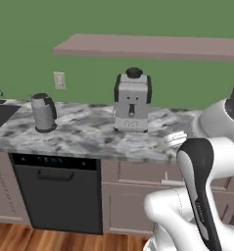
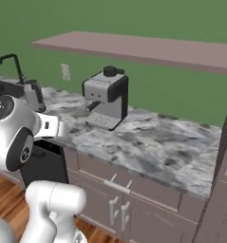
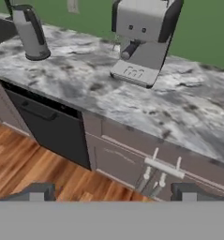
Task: Navigate to the electric kettle.
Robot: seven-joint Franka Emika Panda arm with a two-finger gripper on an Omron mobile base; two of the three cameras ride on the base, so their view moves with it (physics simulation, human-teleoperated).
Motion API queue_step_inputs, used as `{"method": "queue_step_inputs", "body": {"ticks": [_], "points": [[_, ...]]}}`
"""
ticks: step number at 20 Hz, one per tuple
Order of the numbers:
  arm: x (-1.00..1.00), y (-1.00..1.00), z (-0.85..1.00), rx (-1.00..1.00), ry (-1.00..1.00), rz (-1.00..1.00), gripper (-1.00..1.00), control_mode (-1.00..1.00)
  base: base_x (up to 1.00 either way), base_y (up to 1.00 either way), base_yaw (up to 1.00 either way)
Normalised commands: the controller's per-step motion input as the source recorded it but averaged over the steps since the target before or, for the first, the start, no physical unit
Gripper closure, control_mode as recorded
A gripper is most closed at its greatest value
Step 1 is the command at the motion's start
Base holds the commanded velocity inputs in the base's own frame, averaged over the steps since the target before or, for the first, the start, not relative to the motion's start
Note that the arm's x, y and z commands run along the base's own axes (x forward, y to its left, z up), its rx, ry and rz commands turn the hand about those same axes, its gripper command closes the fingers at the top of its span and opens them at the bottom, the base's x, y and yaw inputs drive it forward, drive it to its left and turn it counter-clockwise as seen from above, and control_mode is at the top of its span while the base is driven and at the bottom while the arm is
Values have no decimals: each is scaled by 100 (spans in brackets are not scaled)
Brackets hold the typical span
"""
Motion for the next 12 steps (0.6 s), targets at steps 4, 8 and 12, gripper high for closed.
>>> {"method": "queue_step_inputs", "body": {"ticks": [4,8,12], "points": [[0,0,0,0,0,0,-100,100,54,100,-2],[0,0,0,0,0,0,-100,100,57,100,-11],[0,0,0,0,0,0,-100,100,45,100,-18]]}}
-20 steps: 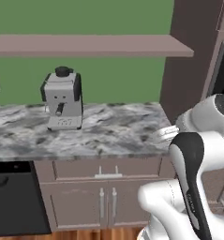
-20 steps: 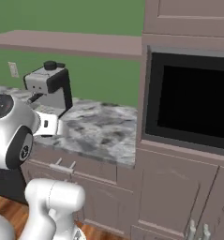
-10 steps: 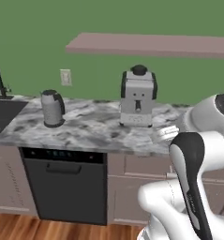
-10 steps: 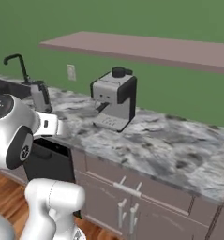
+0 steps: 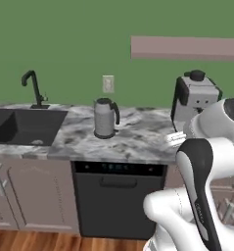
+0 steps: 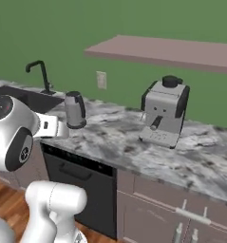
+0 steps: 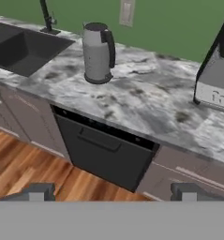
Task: Navigate to the electric kettle.
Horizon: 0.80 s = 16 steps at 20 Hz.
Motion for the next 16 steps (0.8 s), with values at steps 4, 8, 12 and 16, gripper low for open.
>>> {"method": "queue_step_inputs", "body": {"ticks": [4,8,12,16], "points": [[0,0,0,0,0,0,-100,100,44,100,-17],[0,0,0,0,0,0,-100,100,100,88,-22],[0,0,0,0,0,0,-100,100,100,-4,-29],[0,0,0,0,0,0,-100,100,100,1,-32]]}}
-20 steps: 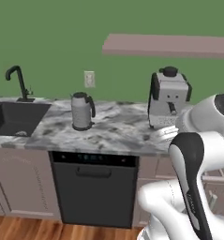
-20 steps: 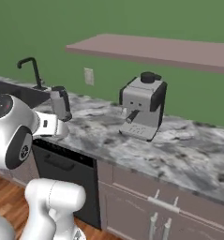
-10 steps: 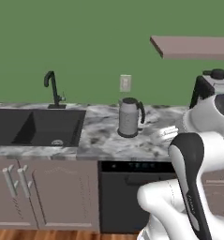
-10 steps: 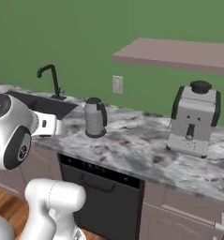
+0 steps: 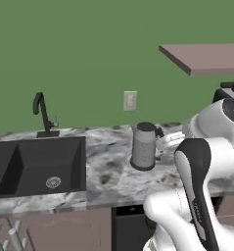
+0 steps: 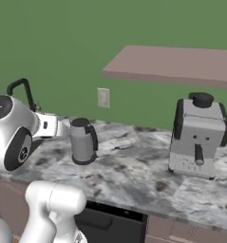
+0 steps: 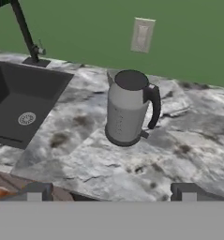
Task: Navigate to the electric kettle.
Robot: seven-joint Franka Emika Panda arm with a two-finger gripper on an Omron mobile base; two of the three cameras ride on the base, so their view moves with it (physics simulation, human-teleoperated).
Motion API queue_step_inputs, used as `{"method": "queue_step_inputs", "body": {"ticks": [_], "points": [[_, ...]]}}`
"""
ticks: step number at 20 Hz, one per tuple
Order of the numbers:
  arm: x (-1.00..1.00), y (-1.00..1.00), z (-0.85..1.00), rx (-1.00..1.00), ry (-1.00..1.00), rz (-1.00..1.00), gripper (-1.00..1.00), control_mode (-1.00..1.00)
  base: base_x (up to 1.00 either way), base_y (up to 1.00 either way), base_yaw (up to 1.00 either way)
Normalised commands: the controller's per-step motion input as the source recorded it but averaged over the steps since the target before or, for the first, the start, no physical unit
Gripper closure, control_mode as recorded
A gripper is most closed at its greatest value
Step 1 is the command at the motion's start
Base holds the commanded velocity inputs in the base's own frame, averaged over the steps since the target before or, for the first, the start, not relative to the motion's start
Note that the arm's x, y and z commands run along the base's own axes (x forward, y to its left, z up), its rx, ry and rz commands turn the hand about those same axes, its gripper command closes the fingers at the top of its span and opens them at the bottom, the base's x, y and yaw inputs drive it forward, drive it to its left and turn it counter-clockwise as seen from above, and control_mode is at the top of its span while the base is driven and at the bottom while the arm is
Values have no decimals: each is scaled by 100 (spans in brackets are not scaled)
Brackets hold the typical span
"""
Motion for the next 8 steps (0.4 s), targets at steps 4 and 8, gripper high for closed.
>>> {"method": "queue_step_inputs", "body": {"ticks": [4,8], "points": [[0,0,0,0,0,0,-100,100,100,5,-37],[0,0,0,0,0,0,-100,100,100,19,-41]]}}
